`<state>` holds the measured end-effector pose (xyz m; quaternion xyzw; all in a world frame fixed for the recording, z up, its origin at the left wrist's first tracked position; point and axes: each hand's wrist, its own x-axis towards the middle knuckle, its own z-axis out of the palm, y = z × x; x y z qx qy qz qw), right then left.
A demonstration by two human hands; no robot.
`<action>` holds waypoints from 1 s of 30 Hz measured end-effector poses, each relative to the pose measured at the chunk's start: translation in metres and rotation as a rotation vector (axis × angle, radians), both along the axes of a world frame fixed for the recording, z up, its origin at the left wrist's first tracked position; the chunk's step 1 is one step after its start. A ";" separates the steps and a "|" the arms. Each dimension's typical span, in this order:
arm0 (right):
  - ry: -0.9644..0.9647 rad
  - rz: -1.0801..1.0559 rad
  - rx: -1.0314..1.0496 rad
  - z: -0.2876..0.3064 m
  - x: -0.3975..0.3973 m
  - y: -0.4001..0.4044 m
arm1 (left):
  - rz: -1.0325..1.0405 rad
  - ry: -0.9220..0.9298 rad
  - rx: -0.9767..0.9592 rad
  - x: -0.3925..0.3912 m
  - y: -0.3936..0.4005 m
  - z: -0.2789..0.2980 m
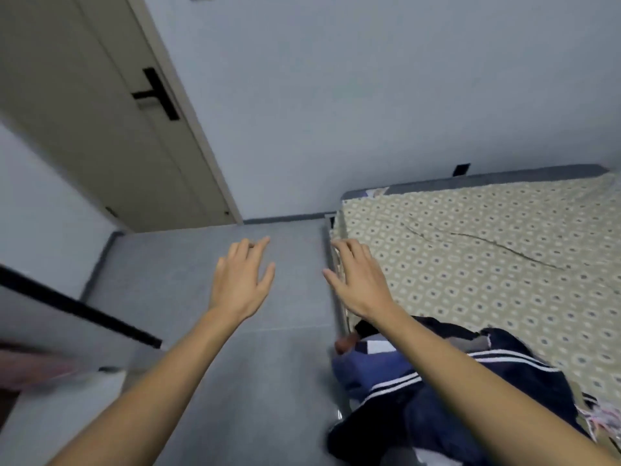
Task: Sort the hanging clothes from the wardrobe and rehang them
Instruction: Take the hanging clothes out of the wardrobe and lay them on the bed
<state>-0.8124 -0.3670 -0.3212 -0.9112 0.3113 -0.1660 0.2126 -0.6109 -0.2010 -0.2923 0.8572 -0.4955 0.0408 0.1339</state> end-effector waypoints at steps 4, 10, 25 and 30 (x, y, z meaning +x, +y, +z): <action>-0.003 0.209 -0.062 0.017 0.099 0.087 | 0.186 -0.001 -0.040 0.057 0.118 0.014; -0.033 0.519 -0.096 0.039 0.218 0.241 | 0.424 0.014 -0.108 0.108 0.290 0.031; -0.134 1.086 -0.117 0.071 0.446 0.468 | 0.997 0.013 -0.075 0.223 0.546 0.037; -0.120 1.163 -0.117 0.079 0.519 0.504 | 1.130 0.004 -0.070 0.255 0.584 0.036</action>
